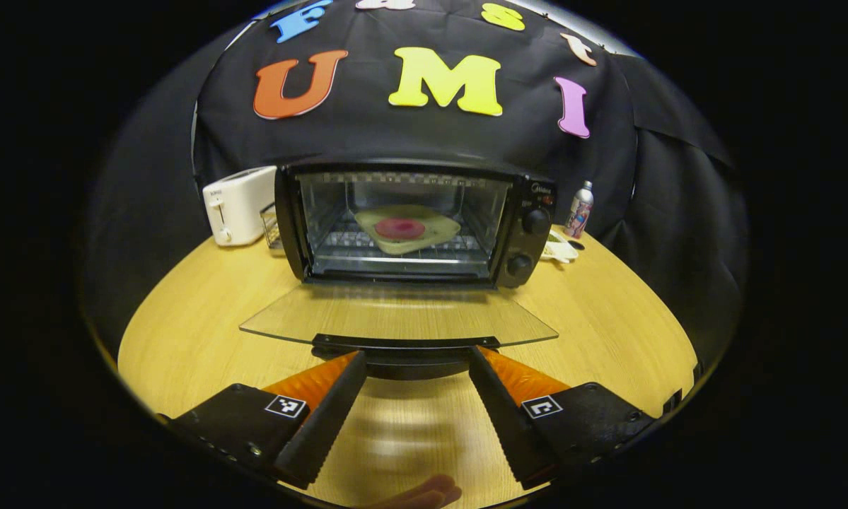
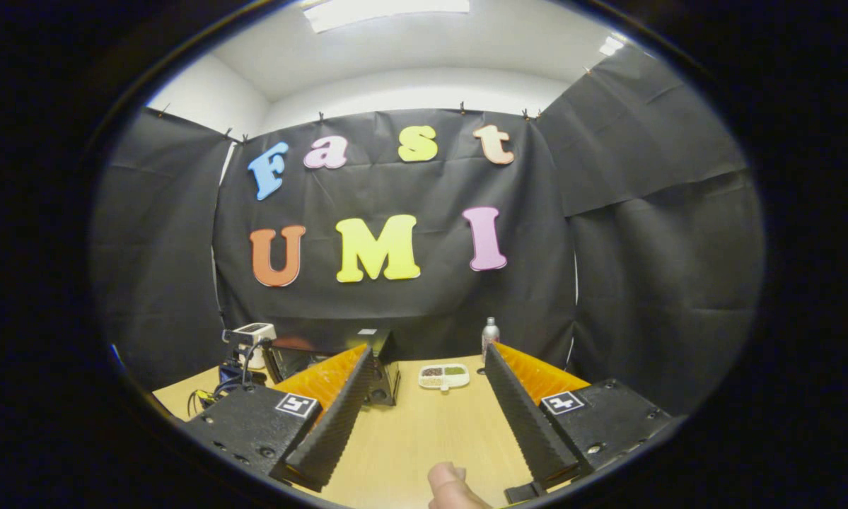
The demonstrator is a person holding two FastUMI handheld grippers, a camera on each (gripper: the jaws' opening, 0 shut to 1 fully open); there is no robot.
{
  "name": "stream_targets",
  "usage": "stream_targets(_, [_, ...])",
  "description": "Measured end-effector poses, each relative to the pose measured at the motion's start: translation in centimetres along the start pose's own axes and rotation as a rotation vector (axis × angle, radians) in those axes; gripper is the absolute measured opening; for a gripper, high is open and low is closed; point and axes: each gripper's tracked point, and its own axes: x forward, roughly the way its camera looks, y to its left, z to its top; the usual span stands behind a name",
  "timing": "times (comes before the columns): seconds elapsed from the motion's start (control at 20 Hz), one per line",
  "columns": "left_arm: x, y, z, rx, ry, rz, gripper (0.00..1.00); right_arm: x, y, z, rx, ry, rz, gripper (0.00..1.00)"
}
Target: Open the electric oven with the left hand, put the food in, and close the electric oven.
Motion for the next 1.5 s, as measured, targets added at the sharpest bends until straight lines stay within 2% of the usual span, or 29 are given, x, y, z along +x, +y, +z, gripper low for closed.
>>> stream_targets(0.1, [-0.1,0.0,2.0,0.037,-0.037,0.017,0.94,-0.6,0.4,-0.1,-0.001,0.012,0.013,0.95])
stream_targets(0.15, [0.0,0.0,2.9,0.048,-0.044,0.023,0.94,-0.9,0.5,-0.1,-0.003,0.016,0.021,1.0])
stream_targets(0.2, [0.1,0.0,3.8,0.051,-0.057,0.028,0.94,-1.1,0.3,0.1,-0.008,0.013,0.019,0.95])
stream_targets(0.25, [0.3,-0.1,4.9,0.052,-0.073,0.027,0.94,-1.3,-0.1,0.3,-0.017,0.006,0.009,0.95])
stream_targets(0.3, [0.5,-0.1,6.0,0.051,-0.091,0.025,0.94,-1.6,-0.5,0.6,-0.026,-0.001,-0.003,1.0])
stream_targets(0.35, [0.1,0.3,6.6,0.052,-0.101,0.025,0.95,-1.9,-0.9,0.9,-0.032,-0.007,-0.014,0.95])
stream_targets(0.4, [0.4,0.4,7.6,0.063,-0.115,0.024,0.95,-2.2,-1.0,0.8,-0.031,-0.007,-0.021,0.95])
stream_targets(0.45, [0.9,0.6,8.5,0.077,-0.129,0.026,0.84,-2.4,-1.1,0.7,-0.024,-0.005,-0.017,0.95])
stream_targets(0.5, [1.3,0.9,9.3,0.086,-0.135,0.036,0.95,-2.5,-1.0,0.7,-0.016,-0.001,-0.01,0.95])
stream_targets(0.65, [2.8,0.9,12.3,0.069,-0.16,0.019,0.97,-2.9,-1.5,0.8,-0.018,0.003,-0.013,0.95])
stream_targets(0.8, [2.1,0.6,15.6,-0.021,-0.201,-0.011,0.98,-3.1,-2.2,0.9,-0.024,-0.002,-0.029,0.95])
stream_targets(0.95, [-1.8,1.7,19.0,-0.062,-0.283,0.006,0.96,-3.7,-2.6,1.2,-0.007,-0.004,-0.033,0.95])
stream_targets(1.2, [-11.0,2.0,21.0,-0.019,-0.387,0.045,0.95,-5.1,-3.3,2.7,0.029,-0.022,-0.036,0.95])
stream_targets(1.35, [-16.7,0.8,21.7,-0.055,-0.445,0.008,0.95,-6.2,-3.8,3.7,0.054,-0.033,-0.036,0.95])
stream_targets(1.5, [-22.6,0.4,21.6,-0.022,-0.523,0.005,0.95,-6.9,-4.5,4.7,0.052,-0.049,-0.051,0.95])
